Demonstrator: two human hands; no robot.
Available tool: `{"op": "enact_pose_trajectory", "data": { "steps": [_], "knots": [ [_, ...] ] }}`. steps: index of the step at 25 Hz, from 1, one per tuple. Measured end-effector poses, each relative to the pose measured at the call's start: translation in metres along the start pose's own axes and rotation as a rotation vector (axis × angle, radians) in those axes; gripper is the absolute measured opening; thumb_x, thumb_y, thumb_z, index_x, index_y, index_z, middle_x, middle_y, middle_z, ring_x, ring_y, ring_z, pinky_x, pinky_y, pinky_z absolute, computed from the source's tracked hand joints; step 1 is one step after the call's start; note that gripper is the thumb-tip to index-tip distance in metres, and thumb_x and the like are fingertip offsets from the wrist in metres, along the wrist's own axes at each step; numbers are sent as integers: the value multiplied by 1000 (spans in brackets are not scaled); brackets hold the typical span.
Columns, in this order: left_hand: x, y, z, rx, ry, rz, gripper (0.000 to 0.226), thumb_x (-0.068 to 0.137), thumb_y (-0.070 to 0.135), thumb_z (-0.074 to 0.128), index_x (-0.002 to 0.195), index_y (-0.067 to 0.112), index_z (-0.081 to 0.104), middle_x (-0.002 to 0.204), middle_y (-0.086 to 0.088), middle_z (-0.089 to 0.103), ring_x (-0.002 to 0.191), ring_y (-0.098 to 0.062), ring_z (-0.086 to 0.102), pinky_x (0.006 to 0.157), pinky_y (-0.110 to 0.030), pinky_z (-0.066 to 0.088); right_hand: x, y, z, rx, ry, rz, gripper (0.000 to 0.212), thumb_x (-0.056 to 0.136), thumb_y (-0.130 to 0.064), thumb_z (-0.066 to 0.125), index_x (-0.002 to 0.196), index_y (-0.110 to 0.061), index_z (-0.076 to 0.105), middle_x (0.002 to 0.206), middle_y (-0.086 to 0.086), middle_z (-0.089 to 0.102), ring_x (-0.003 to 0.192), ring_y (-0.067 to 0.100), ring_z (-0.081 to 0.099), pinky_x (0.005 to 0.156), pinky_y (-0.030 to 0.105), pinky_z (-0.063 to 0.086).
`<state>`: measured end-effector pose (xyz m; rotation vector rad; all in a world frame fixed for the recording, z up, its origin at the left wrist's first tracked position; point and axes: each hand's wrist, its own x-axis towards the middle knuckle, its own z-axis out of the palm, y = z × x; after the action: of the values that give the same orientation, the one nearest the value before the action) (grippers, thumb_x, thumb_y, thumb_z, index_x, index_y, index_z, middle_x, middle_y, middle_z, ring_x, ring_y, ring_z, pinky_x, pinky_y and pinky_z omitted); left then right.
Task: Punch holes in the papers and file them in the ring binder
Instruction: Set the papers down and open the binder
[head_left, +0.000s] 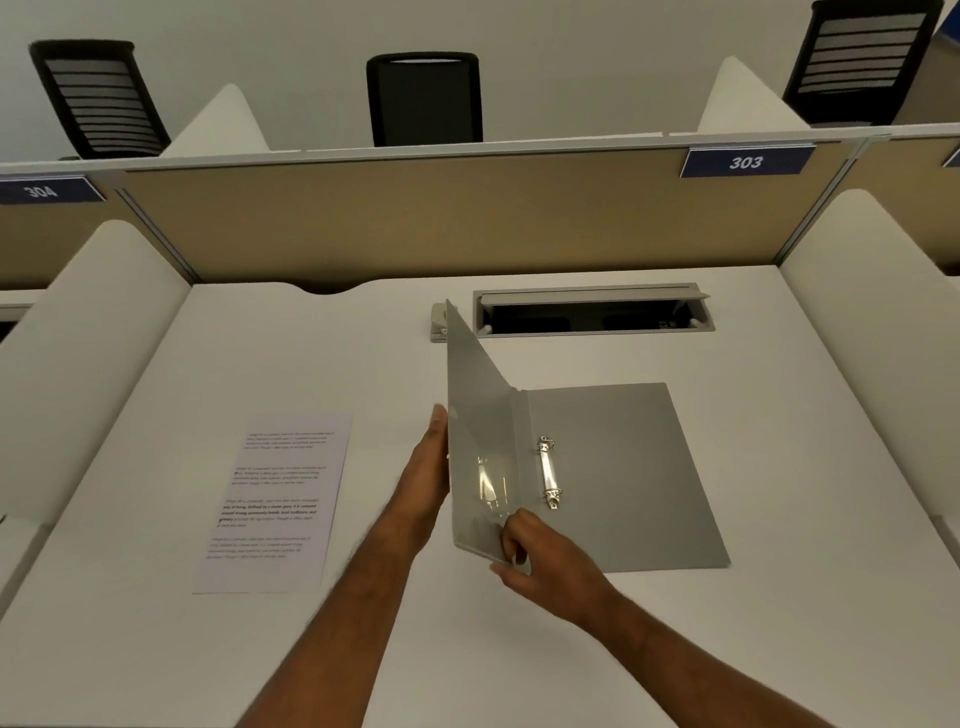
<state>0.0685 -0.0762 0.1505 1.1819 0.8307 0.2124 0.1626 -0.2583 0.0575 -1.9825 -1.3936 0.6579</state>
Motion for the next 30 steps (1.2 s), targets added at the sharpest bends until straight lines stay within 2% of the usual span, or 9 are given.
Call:
{"op": "enact_pose_trajectory", "data": {
  "steps": [4, 8, 11, 17, 21, 24, 26, 28, 30],
  "knots": [
    [-11, 10, -26, -86, 19, 18, 63, 98, 70, 36, 140, 29, 58, 132, -9, 69, 121, -35, 66, 104, -58, 51, 6, -2, 8, 18, -45, -13, 31, 84, -46, 73, 90, -31, 47, 93, -14, 47, 80, 10, 52, 68, 25, 48],
    [-12, 12, -52, 62, 141, 100, 36, 102, 38, 60, 136, 26, 60, 122, -1, 74, 110, -27, 72, 98, -54, 56, 7, 3, 12, 69, -126, 24, 39, 79, -59, 74, 93, -33, 49, 97, -14, 51, 86, 10, 54, 75, 26, 49],
    [-7, 5, -75, 142, 244, 85, 35, 100, 25, 63, 135, 25, 61, 118, 2, 75, 105, -23, 74, 96, -50, 58, 5, 11, 7, 70, -139, 83, 41, 80, -66, 69, 93, -31, 51, 94, -14, 53, 86, 9, 54, 75, 24, 47],
    [-1, -5, -99, 256, 317, 68, 32, 99, 18, 65, 131, 22, 63, 111, 2, 77, 96, -16, 76, 88, -40, 62, 4, 46, -13, 58, 26, 236, 20, 90, -39, 65, 85, -28, 49, 84, -9, 54, 74, 10, 50, 71, 32, 48],
    [6, -18, -108, 375, 374, 87, 42, 97, 14, 67, 138, 19, 56, 120, -4, 72, 96, -15, 73, 76, -30, 61, 1, 70, -22, 89, 102, 316, 13, 92, -28, 64, 89, -27, 51, 80, -10, 53, 67, 4, 47, 67, 25, 44],
    [14, -37, -110, 585, 470, 130, 68, 90, 14, 75, 150, 21, 43, 142, -1, 56, 124, -22, 58, 101, -41, 51, 0, 79, -26, 124, 105, 339, 13, 94, -25, 62, 91, -27, 50, 77, -10, 52, 63, 3, 43, 64, 24, 43],
    [21, -51, -109, 918, 565, 165, 86, 84, 20, 81, 155, 19, 33, 158, -3, 41, 141, -28, 42, 114, -52, 37, 0, 81, -26, 133, 75, 358, 13, 95, -24, 61, 93, -28, 49, 77, -9, 52, 62, 2, 42, 63, 24, 43],
    [24, -60, -101, 1209, 564, 195, 91, 80, 24, 82, 156, 21, 33, 163, -2, 33, 147, -29, 33, 116, -55, 29, 1, 83, -25, 140, 45, 378, 17, 96, -21, 62, 96, -29, 46, 79, -7, 52, 63, 3, 43, 63, 24, 45],
    [27, -67, -86, 1314, 502, 265, 88, 77, 25, 83, 153, 21, 41, 160, -3, 37, 145, -29, 37, 113, -54, 32, 3, 85, -25, 162, 32, 408, 22, 95, -20, 62, 101, -31, 44, 80, -5, 52, 63, 3, 44, 63, 25, 46]
  ]
}}
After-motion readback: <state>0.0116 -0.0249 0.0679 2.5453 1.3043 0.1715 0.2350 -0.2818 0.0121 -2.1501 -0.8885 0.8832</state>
